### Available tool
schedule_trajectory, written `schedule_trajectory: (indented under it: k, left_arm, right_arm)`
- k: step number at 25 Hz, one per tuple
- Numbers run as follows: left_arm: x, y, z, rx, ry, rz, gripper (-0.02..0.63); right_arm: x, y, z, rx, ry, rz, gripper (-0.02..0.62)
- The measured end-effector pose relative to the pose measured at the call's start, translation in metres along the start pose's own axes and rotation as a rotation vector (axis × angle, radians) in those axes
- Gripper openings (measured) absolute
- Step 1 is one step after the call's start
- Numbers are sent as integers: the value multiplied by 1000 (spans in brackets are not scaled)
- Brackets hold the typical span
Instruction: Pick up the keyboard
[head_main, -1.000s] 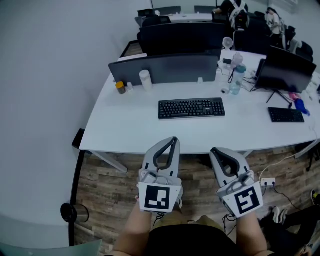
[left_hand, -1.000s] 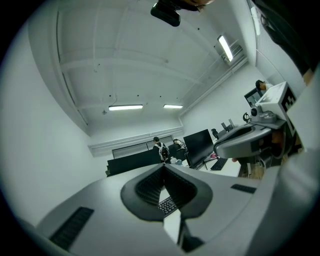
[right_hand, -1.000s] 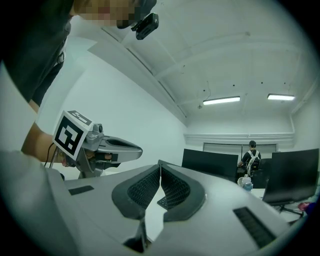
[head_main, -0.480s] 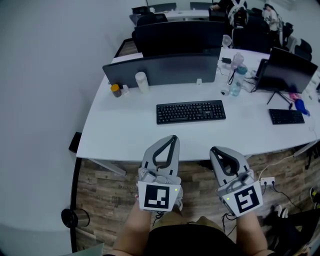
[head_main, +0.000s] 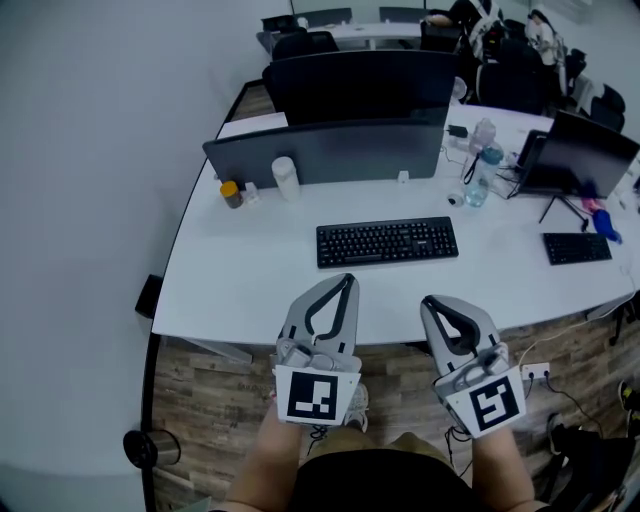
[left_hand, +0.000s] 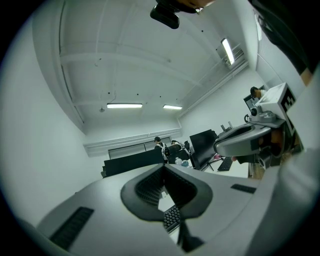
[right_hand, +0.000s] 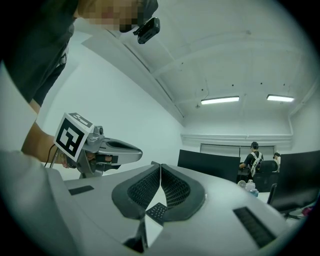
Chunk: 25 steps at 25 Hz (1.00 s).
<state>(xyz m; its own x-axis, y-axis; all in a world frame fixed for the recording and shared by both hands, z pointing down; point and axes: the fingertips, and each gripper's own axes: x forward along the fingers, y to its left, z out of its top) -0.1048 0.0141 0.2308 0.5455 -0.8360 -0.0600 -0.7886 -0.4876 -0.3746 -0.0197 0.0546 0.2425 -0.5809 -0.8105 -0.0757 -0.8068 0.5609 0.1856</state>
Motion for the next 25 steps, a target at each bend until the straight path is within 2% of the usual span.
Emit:
schedule_trajectory:
  k: [11,25]
  left_arm:
    - [46,43,-23,1,-8,-33,8]
    - [94,76,-52,4,-12,-98,8]
  right_arm:
    - [55,-25,-4,-6,-25,-51,31]
    - [107,-49,-28,-4,30,-110,31]
